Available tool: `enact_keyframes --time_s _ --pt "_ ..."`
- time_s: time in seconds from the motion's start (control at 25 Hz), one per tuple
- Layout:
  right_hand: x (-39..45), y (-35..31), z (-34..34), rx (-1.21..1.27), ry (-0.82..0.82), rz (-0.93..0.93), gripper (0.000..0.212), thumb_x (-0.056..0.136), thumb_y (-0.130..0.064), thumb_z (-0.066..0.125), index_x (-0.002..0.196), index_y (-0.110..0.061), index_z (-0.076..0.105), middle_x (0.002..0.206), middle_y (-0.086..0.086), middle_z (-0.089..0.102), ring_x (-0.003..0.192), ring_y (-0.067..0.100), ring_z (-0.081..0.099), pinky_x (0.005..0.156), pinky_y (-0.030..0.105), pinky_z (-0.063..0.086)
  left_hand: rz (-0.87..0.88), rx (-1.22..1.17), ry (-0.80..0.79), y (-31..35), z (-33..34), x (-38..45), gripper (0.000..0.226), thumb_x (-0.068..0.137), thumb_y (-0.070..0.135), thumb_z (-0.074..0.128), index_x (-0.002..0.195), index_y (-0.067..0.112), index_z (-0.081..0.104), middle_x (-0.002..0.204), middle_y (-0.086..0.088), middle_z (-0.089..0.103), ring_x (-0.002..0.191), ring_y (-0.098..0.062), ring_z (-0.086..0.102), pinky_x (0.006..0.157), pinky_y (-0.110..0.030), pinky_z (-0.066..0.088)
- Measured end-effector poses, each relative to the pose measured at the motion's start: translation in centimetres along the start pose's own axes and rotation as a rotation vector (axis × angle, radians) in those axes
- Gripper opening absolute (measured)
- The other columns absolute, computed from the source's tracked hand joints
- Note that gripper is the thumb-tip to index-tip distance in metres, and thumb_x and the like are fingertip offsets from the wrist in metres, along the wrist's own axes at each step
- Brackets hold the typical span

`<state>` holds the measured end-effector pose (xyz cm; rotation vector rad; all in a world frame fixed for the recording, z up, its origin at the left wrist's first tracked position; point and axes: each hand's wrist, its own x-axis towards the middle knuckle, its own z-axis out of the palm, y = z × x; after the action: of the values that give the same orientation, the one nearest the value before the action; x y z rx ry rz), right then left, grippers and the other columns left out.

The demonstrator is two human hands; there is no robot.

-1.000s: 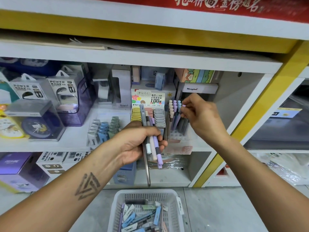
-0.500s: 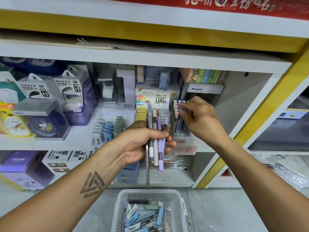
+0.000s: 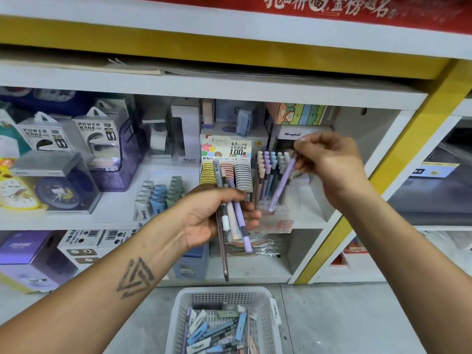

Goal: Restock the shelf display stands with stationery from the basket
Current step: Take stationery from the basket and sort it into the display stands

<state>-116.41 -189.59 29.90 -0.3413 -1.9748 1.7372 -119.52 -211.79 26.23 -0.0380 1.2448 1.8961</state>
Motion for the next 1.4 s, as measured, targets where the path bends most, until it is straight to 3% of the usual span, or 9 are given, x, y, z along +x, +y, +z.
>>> enact_keyframes --time_s 0.24,0.44,0.64,0.84,1.0,1.16,1.24,1.32,1.4 --pt "-0.9 2.7 0.7 -0.565 -0.104 -0.323 0.014 0.094 -0.007 0.065 0.103 -0.017 0.061 0.087 0.009 0.069 0.075 0.018 0.072 0.074 0.044 0.06 -0.023 -0.002 0.022 -0.2 -0.1 0.0 0.02 0.092 -0.007 0.049 0.108 -0.008 0.06 0.08 -0.023 0.071 0.076 -0.035 0.074 0.062 -0.043 0.062" --pt "-1.1 3.8 1.6 -0.597 -0.169 -0.391 0.014 0.095 -0.005 0.063 0.098 -0.017 0.056 0.08 0.002 0.068 0.075 0.011 0.071 0.073 0.047 0.059 -0.038 0.041 -0.002 0.1 -0.4 0.0 0.016 0.092 -0.007 0.052 0.097 -0.012 0.066 0.097 -0.024 0.073 0.086 -0.03 0.075 0.07 -0.04 0.062" --pt "-1.1 3.6 1.8 -0.581 -0.232 -0.388 0.024 0.091 -0.002 0.066 0.085 -0.024 0.056 0.075 -0.004 0.068 0.069 0.007 0.071 0.068 0.045 0.059 -0.009 0.021 0.002 0.1 -0.4 -0.1 0.019 0.091 -0.011 0.051 0.109 -0.011 0.058 0.096 -0.026 0.073 0.086 -0.035 0.074 0.07 -0.046 0.062" --pt "-0.7 3.9 1.5 -0.532 -0.153 -0.375 0.022 0.091 -0.003 0.064 0.081 -0.021 0.056 0.069 0.007 0.067 0.067 0.015 0.071 0.067 0.049 0.058 0.019 0.018 0.002 0.1 -0.4 0.0 0.022 0.089 -0.012 0.053 0.11 -0.012 0.059 0.092 -0.025 0.072 0.09 -0.038 0.073 0.068 -0.048 0.062" --pt "-0.5 4.3 1.3 -0.634 -0.143 -0.42 0.022 0.091 -0.005 0.063 0.08 -0.021 0.053 0.069 0.003 0.065 0.068 0.012 0.07 0.065 0.047 0.058 0.054 0.001 0.001 0.1 -0.2 0.0 0.028 0.088 -0.012 0.054 0.116 -0.011 0.056 0.098 -0.025 0.071 0.094 -0.041 0.071 0.071 -0.052 0.06" --pt "-0.7 4.5 1.3 -0.8 -0.223 -0.482 0.005 0.091 -0.009 0.067 0.089 -0.012 0.071 0.078 0.003 0.07 0.073 0.018 0.065 0.068 0.043 0.055 0.078 -0.02 -0.004 0.2 -0.1 -0.1 0.03 0.09 -0.01 0.054 0.12 -0.013 0.056 0.109 -0.028 0.069 0.098 -0.04 0.071 0.077 -0.055 0.058" --pt "-0.8 4.1 1.5 -0.932 -0.207 -0.555 0.01 0.093 -0.017 0.067 0.095 -0.012 0.074 0.084 0.004 0.068 0.078 0.022 0.061 0.07 0.041 0.053 0.104 -0.044 -0.004 0.2 -0.1 -0.1 0.025 0.091 -0.01 0.052 0.115 -0.012 0.058 0.106 -0.027 0.07 0.097 -0.039 0.071 0.078 -0.053 0.059" --pt "-1.4 2.9 1.9 -0.794 -0.183 -0.414 0.013 0.093 -0.029 0.067 0.091 -0.017 0.072 0.079 0.002 0.069 0.074 0.022 0.063 0.066 0.036 0.052 0.148 -0.071 0.02 0.3 0.1 -0.1 0.02 0.092 -0.01 0.052 0.11 -0.011 0.06 0.105 -0.026 0.071 0.097 -0.038 0.071 0.078 -0.05 0.06" --pt "-2.3 1.6 2.3 -0.515 -0.338 -0.08 0.026 0.09 -0.039 0.071 0.087 -0.014 0.064 0.072 0.006 0.073 0.065 0.026 0.069 0.056 0.031 0.05 0.199 -0.102 0.069 0.3 0.2 0.0 0.017 0.093 -0.008 0.052 0.105 -0.009 0.063 0.106 -0.026 0.071 0.099 -0.037 0.071 0.08 -0.049 0.059"
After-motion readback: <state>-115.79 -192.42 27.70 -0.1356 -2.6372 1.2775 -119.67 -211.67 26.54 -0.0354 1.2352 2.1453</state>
